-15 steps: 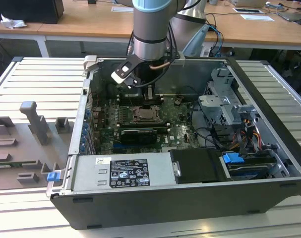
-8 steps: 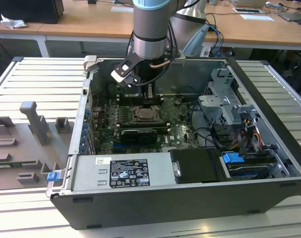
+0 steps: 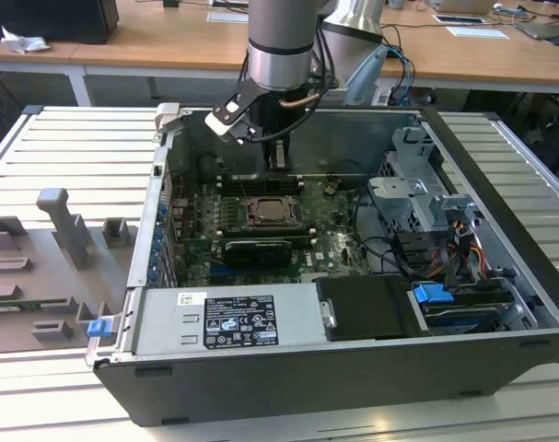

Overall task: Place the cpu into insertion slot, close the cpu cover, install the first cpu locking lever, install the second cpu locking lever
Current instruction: 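Install the first cpu locking lever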

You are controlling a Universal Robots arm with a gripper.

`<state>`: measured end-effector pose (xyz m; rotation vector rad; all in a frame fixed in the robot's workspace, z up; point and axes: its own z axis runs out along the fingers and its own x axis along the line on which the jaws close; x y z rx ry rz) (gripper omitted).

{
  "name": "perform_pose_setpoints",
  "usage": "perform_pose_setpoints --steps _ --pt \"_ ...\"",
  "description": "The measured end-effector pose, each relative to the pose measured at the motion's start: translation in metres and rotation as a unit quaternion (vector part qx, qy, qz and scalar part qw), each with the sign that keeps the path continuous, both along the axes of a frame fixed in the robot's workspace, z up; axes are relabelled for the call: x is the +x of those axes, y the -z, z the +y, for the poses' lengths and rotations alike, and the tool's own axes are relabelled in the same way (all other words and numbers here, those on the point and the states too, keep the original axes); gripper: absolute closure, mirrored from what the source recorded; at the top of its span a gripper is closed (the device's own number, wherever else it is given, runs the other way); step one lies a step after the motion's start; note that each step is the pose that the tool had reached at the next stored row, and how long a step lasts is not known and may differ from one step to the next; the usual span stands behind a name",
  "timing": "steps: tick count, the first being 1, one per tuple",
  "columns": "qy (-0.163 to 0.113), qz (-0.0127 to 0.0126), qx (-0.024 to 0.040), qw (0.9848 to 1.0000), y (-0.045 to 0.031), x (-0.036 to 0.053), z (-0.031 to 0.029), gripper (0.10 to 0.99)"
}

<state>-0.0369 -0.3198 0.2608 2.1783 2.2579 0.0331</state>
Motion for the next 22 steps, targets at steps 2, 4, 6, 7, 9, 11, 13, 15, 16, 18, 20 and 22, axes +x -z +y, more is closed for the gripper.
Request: perform_pose_setpoints --steps 2,4,6,7,9,11,13,15,16,18,20,22 --pt "0.0 0.0 -0.0002 1.0 -0.0096 0.0 0.0 0.98" --pt "0.0 -0.0001 -0.0011 1.0 -0.016 0.0 0.0001 0.98" --pt "0.0 0.0 -0.0035 1.0 -0.0228 -0.0001 0.0003 0.98" --pt "-0.003 -0.0001 -0.0034 1.0 -0.0228 -0.0001 0.0003 0.98" --pt "-0.024 -0.0002 -0.0035 0.9997 -0.0225 -0.0002 0.0003 0.98" --pt "-0.049 -0.0002 -0.0035 0.9988 -0.0221 -0.0002 0.0003 0.98" --pt "-0.08 -0.0004 -0.0035 0.9968 -0.0212 -0.0002 0.0003 0.98" --pt "-0.093 -0.0003 -0.0035 0.9956 -0.021 -0.0002 0.0003 0.98" --pt "-0.098 -0.0004 -0.0035 0.9951 -0.0208 -0.0002 0.0003 0.98" --pt "-0.109 -0.0004 -0.0035 0.994 -0.0207 -0.0002 0.0003 0.98" --pt "-0.129 -0.0005 -0.0035 0.9917 -0.0206 -0.0002 0.0003 0.98" --pt "-0.153 -0.0006 -0.0034 0.9882 -0.0206 -0.0002 0.0003 0.98"
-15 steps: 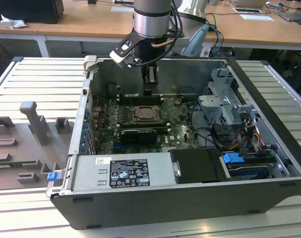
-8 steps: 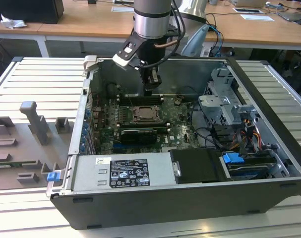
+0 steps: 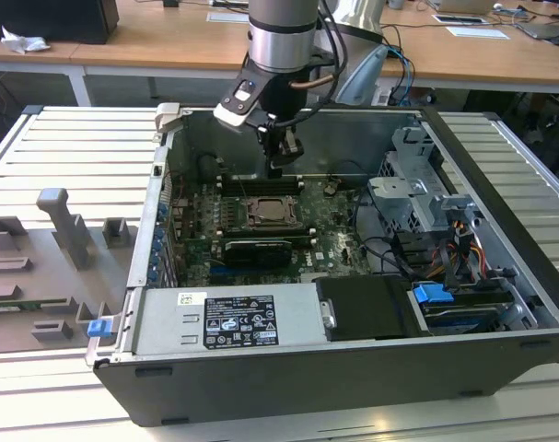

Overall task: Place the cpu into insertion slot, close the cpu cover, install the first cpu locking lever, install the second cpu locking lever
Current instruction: 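Install the first cpu locking lever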

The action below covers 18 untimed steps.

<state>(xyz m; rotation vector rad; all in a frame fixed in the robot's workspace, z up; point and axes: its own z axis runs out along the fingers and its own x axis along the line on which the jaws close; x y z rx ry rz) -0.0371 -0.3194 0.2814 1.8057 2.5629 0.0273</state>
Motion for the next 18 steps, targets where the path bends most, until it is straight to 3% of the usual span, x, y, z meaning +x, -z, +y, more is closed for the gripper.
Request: perform_pose_setpoints --steps 3,6,9,10,14,16,17,18 --pt "-0.036 0.0 -0.0001 0.9994 0.0 0.0 0.0 0.98" --pt "-0.084 0.0 0.0 0.9965 0.0001 0.0 0.0 0.98" --pt "-0.112 0.0 0.0 0.9937 0.0002 0.0 0.0 0.98" --pt "-0.125 0.0 0.0 0.9922 0.0002 0.0 0.0 0.98" --pt "-0.183 0.0 -0.0001 0.9831 0.0003 0.0 0.0 0.98" --pt "-0.223 0.0 -0.0001 0.9748 0.0003 0.0 0.0 0.98" --pt "-0.234 0.0 0.0 0.9722 0.0003 0.0 0.0 0.98" --pt "-0.241 0.0 -0.0001 0.9705 0.0003 0.0 0.0 0.98"
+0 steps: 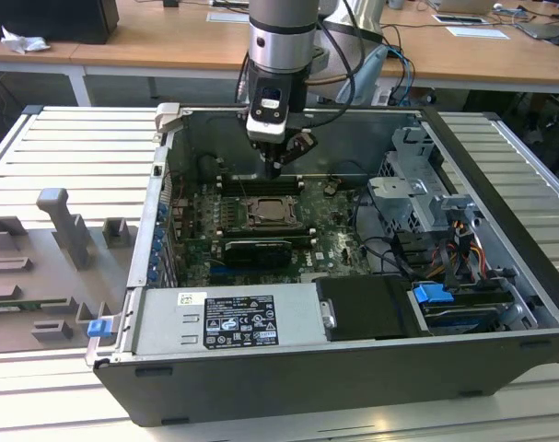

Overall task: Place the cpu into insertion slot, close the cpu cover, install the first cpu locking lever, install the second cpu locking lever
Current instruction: 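Install the first cpu locking lever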

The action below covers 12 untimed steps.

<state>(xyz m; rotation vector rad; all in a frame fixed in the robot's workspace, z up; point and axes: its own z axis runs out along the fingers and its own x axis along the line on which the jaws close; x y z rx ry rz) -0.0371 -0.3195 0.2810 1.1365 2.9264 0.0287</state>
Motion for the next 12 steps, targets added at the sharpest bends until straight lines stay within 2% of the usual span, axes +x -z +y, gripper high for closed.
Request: perform_pose_setpoints --steps 4,12 --pt "-0.025 0.0 0.0 0.9997 0.0001 0.0 0.0 0.98" --pt "-0.052 0.0 0.0001 0.9986 0.0001 0.0003 0.0 0.98"
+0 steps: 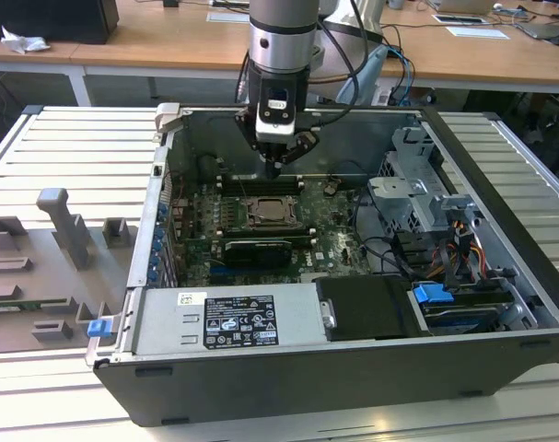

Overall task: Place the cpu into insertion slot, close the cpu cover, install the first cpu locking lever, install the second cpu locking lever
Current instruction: 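Install the first cpu locking lever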

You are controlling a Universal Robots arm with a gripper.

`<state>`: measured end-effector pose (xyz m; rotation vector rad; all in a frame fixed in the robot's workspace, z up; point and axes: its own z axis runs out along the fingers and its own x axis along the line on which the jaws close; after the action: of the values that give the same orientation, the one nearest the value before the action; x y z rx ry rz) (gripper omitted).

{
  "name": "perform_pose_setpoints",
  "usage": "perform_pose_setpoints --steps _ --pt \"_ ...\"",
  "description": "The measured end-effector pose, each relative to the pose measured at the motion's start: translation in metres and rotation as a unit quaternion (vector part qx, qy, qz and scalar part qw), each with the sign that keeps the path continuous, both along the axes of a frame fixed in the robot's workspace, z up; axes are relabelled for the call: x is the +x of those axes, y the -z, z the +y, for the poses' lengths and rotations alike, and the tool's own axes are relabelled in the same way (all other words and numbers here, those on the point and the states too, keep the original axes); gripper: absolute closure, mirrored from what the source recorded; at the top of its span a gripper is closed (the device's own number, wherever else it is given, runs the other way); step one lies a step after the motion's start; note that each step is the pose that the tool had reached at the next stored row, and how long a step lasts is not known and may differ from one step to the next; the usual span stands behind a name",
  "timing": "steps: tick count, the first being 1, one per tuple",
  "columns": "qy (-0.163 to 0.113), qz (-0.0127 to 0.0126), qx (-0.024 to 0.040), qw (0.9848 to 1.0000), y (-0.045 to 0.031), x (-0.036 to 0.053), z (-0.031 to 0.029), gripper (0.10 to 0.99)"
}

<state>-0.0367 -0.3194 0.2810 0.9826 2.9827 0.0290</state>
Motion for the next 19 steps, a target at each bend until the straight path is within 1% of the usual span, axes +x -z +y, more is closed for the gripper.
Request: perform_pose_setpoints --steps 1,3,5,8,12,15,17,19 --pt "-0.014 0.0 0.0 0.9999 0.0 0.0 0.0 0.98" --pt "-0.033 0.0 -0.0001 0.9995 0.0 0.0 0.0 0.98" --pt "-0.059 0.0 0.0 0.9983 0.0 0.0 0.0 0.98" --pt "-0.083 0.0 0.0 0.9965 0.0 0.0 0.0 0.98" --pt "-0.098 0.0 -0.0001 0.9951 0.0 0.0 0.0 0.98" --pt "-0.113 0.0 0.0 0.9936 0.0001 0.0 0.0 0.98" --pt "-0.124 0.0 0.0 0.9922 0.0001 0.0 0.0 0.98" --pt "-0.141 0.0 0.0 0.99 0.0002 0.0 0.0 0.98"
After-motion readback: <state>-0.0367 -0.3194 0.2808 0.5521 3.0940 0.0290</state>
